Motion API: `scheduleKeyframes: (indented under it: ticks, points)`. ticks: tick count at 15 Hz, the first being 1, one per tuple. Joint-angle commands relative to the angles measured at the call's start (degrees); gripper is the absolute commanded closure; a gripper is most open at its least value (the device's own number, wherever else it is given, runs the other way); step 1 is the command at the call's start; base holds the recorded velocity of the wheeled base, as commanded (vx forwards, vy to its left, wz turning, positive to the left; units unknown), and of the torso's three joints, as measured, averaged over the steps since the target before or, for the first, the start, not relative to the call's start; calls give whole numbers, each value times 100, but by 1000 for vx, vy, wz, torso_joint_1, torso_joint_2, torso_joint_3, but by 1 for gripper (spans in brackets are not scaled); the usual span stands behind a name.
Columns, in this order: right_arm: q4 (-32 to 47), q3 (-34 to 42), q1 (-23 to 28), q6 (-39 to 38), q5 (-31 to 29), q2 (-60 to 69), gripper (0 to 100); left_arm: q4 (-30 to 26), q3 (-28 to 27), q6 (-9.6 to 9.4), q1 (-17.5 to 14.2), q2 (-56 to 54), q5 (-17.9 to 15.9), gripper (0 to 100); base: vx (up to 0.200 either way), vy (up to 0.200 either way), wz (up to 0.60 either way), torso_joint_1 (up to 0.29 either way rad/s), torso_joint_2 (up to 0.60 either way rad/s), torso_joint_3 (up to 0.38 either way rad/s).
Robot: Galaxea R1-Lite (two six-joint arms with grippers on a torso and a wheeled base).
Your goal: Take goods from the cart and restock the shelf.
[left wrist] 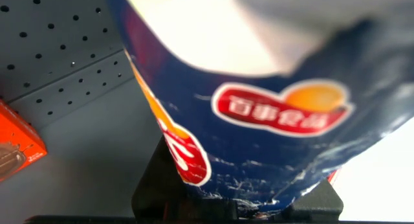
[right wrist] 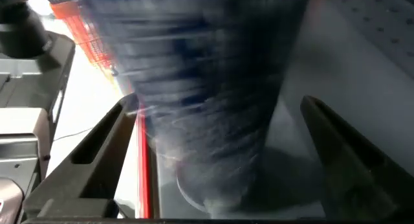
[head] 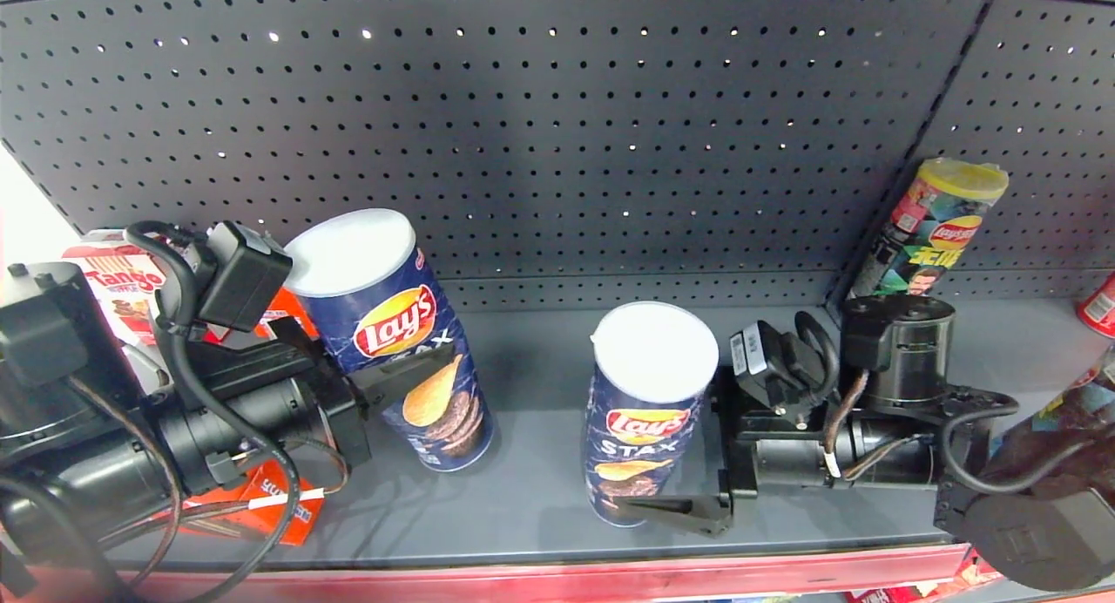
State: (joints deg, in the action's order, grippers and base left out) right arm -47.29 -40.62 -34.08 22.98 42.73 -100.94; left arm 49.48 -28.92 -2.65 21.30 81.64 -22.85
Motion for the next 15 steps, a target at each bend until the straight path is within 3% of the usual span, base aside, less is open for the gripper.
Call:
scheduleKeyframes:
  ticks: [1,5,9,13,15]
  points:
    - [9,195,-2,-4,-63,461,0,0,0,1,6,-8,-1,100,0,0,0,0,0,0]
    - [79,274,25,-171,-485,1199,0,9,-18,1,24,1,-1,100,0,0,0,0,0,0]
    - [343,502,394,-250,-608,2008,0,18,-26,1,50,1,-18,100,0,0,0,0,0,0]
    - [1503,520,420,-250,-1293,3537,0,26,-9,-8,59,-34,-18,100,0,0,0,0,0,0]
    - [2057,511,411,-259,-2040,4398,0,18,9,-8,59,-43,-18,100,0,0,0,0,0,0]
